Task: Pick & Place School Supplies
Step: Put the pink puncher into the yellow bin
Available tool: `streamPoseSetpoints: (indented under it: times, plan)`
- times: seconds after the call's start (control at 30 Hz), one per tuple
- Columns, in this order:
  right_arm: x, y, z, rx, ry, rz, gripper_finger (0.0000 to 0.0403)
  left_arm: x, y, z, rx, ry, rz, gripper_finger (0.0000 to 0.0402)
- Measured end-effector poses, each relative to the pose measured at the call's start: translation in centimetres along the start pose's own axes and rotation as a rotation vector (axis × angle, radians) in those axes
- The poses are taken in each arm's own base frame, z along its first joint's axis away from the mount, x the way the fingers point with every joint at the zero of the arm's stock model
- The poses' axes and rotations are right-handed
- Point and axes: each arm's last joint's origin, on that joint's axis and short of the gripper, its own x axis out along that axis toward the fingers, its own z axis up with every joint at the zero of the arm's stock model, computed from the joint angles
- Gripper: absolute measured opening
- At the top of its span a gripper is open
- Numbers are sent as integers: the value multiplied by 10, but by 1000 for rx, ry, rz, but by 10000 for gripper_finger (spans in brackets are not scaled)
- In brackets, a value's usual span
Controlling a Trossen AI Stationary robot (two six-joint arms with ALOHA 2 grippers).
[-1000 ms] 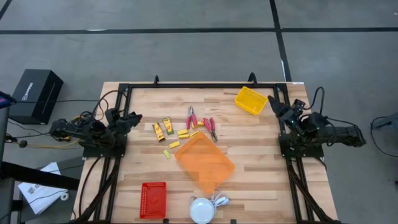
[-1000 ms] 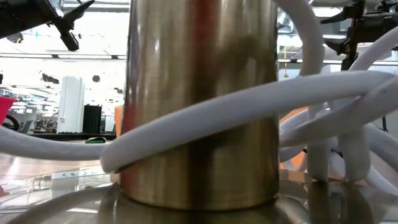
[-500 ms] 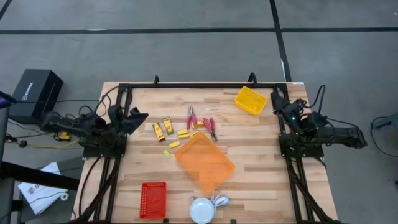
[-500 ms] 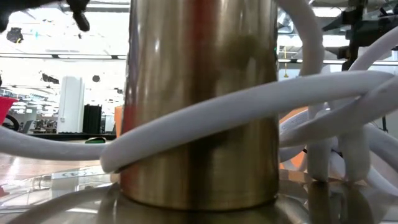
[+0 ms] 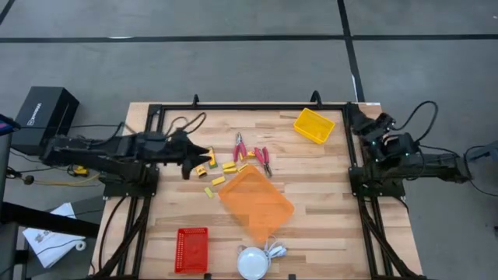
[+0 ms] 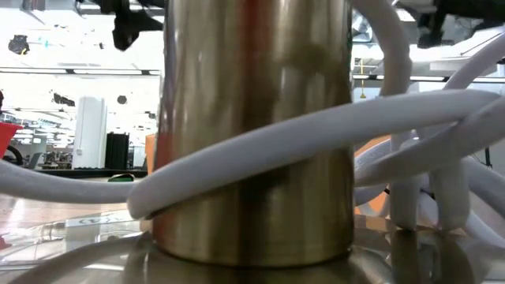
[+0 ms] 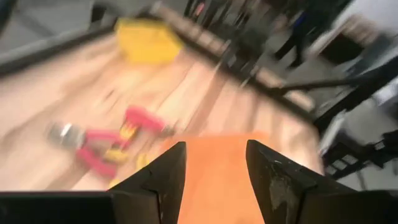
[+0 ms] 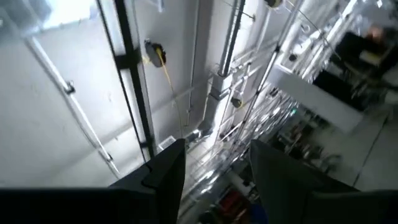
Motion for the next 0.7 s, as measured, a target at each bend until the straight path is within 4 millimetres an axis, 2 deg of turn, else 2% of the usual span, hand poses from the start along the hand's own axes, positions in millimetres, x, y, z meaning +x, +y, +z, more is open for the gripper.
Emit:
streamPoseSetpoints:
  times: [0.13,0.33,0.53,0.7]
  plan:
    - [29,25,2,-184,41,37,170,20,6,1,40,130,92,161]
    - [69,59,8,-423,179,-7,170,47,9,11,114,192,154,142]
    - [97,85,21,-670,432,-125,170,59,13,31,121,200,126,139]
    - [123,92,12,-812,601,-199,170,61,23,36,129,207,128,138]
